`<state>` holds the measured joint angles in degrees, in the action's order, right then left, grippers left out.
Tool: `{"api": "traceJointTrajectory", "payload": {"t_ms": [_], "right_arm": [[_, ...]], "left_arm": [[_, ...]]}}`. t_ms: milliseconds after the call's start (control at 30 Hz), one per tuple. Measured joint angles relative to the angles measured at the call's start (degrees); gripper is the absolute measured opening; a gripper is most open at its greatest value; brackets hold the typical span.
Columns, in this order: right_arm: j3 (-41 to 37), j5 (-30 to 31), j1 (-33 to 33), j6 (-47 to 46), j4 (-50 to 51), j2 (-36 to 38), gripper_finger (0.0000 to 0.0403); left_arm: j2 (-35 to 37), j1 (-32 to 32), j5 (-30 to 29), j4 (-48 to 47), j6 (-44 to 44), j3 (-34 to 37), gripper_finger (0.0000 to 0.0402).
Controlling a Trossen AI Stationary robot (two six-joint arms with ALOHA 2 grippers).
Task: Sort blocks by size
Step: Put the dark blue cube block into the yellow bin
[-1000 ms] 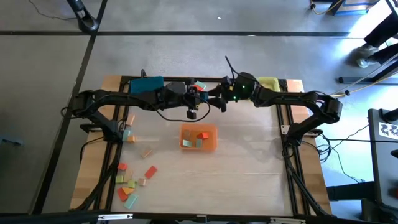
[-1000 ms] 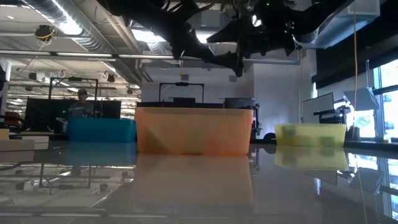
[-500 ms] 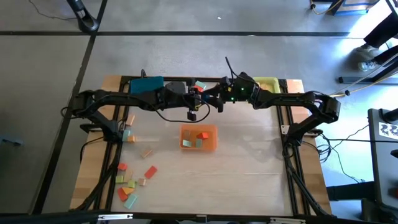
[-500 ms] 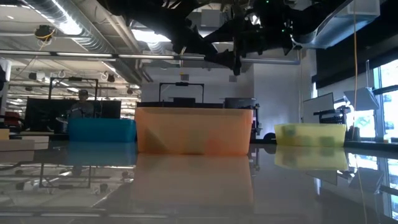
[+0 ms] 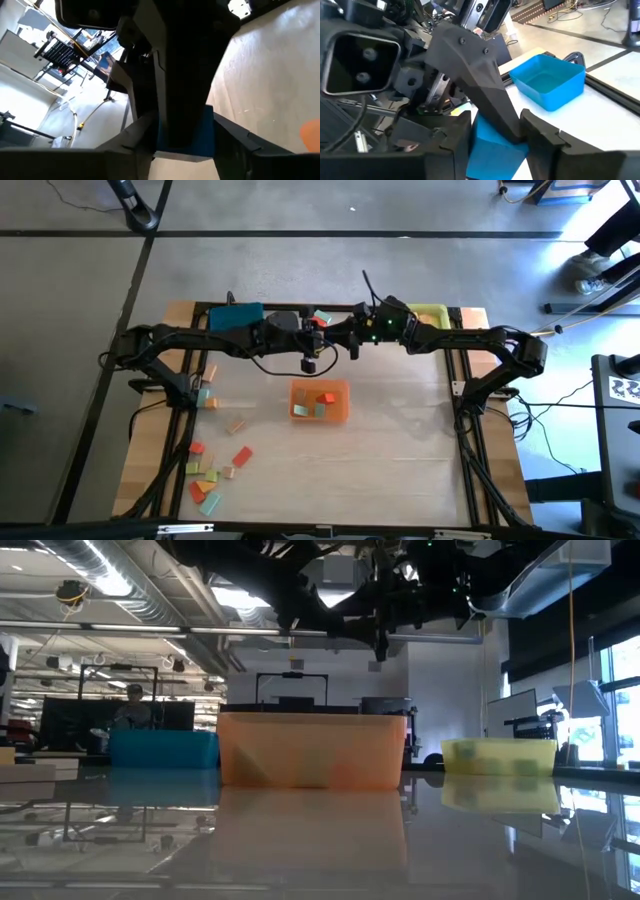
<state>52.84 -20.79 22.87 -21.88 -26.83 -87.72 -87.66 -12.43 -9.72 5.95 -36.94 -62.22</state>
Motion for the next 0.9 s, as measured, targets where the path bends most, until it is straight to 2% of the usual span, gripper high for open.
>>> {"api": "traceJointTrajectory", "payload": {"t_ms": [100, 233, 467, 633, 767, 900], "right_arm": [[-0.02, 0.29, 0.02, 0.61, 0.70, 0.08, 0.0149], [-0.13, -1.22, 1.25, 2.81, 3.23, 1.82, 0.0132], [-0.13, -1.05, 6.36, 4.89, 11.16, 8.12, 0.0137], [-0.11, 0.29, 9.80, 8.31, 20.53, 12.10, 0.0134], [-0.11, 4.06, 12.71, 11.84, 30.74, 15.88, 0.0135], [-0.11, 15.80, 15.81, 15.95, 44.01, 19.03, 0.0137]], "left_arm": [[0.08, 0.07, -1.80, -0.86, 1.18, -0.03, 0.0190], [2.04, 0.07, -3.52, -6.45, 1.97, -0.07, 0.0218], [3.92, -1.65, -3.72, -14.76, 6.57, -0.11, 0.0217], [4.11, -3.88, -3.73, -21.20, 9.91, -0.11, 0.0211], [4.11, -5.57, -0.02, -24.73, 12.34, -0.11, 0.0210], [4.17, -6.78, 3.88, -23.69, 13.47, 0.99, 0.0209]]}}
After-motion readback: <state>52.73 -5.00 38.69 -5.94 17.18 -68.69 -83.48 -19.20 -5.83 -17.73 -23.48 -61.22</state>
